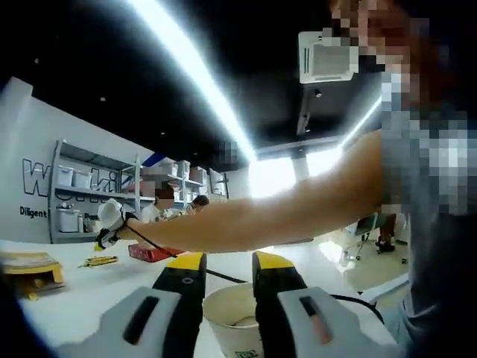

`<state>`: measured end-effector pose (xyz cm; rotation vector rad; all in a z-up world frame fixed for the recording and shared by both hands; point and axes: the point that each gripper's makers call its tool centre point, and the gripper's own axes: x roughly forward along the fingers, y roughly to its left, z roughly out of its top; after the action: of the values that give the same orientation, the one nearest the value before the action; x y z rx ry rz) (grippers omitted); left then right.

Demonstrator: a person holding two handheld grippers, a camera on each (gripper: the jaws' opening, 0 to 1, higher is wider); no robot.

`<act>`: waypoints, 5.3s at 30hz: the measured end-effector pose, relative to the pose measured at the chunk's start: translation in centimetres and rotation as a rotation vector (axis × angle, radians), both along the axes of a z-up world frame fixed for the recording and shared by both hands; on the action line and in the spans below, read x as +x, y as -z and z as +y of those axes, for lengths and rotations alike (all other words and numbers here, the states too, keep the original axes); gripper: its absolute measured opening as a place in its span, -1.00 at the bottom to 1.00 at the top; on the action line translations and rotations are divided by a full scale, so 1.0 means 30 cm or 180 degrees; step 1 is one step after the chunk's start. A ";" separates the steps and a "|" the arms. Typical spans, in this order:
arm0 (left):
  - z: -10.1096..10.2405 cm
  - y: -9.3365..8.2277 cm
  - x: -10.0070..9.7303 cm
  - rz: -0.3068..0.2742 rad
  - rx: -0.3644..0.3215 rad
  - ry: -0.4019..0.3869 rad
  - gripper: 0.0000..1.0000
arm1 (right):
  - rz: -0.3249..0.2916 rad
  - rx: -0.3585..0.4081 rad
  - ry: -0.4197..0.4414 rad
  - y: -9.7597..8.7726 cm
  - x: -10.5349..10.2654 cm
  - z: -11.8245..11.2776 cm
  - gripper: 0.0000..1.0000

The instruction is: Tear open the coffee pouch, take out the coffee, and pour the coffee from the pouch into the cup

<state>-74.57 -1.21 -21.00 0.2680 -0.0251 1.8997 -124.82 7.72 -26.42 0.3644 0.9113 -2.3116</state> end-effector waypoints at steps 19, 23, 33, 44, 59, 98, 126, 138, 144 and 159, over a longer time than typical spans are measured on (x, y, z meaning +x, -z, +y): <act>-0.002 0.008 -0.006 0.0000 -0.0021 -0.0023 -0.46 | -0.0202 -0.2292 -0.0079 -0.128 0.122 0.063 -0.51; -0.003 0.011 -0.009 -0.0016 -0.0019 -0.0030 -0.47 | -0.0149 -0.2414 -0.0294 -0.141 0.190 0.058 -0.49; -0.001 0.013 -0.001 -0.0005 -0.0033 -0.0028 -0.47 | -0.0024 -0.2383 -0.0829 -0.182 0.521 -0.008 -0.49; -0.009 0.004 0.007 0.0028 -0.0026 -0.0079 -0.47 | -0.0003 -0.2419 -0.1361 -0.230 0.837 -0.053 -0.47; -0.023 0.005 0.013 0.0024 -0.0016 -0.0125 -0.47 | 0.0019 -0.2361 -0.1889 -0.274 1.327 -0.066 -0.38; -0.044 -0.006 -0.010 -0.0002 0.0071 -0.0100 -0.46 | -0.0793 -0.1754 -0.2216 0.110 1.746 -0.384 0.22; -0.052 -0.013 0.015 0.0004 0.0131 -0.0123 -0.44 | -0.0497 -0.1787 -0.1861 0.074 1.664 -0.279 -0.18; -0.039 -0.008 0.026 0.0007 0.0102 -0.0106 -0.44 | 0.0109 -0.1816 -0.0970 -0.072 1.400 0.137 -0.18; -0.043 -0.006 0.000 0.0001 0.0091 -0.0101 -0.44 | 0.0211 -0.1848 -0.0485 -0.080 1.260 0.341 -0.19; -0.042 -0.003 0.009 0.0001 0.0087 -0.0105 -0.44 | 0.0141 -0.1876 0.0536 0.087 1.031 0.756 -0.18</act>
<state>-74.31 -2.47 -20.92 0.2888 -0.0465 1.9331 -93.89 30.39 -29.02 0.1388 0.1908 -2.6145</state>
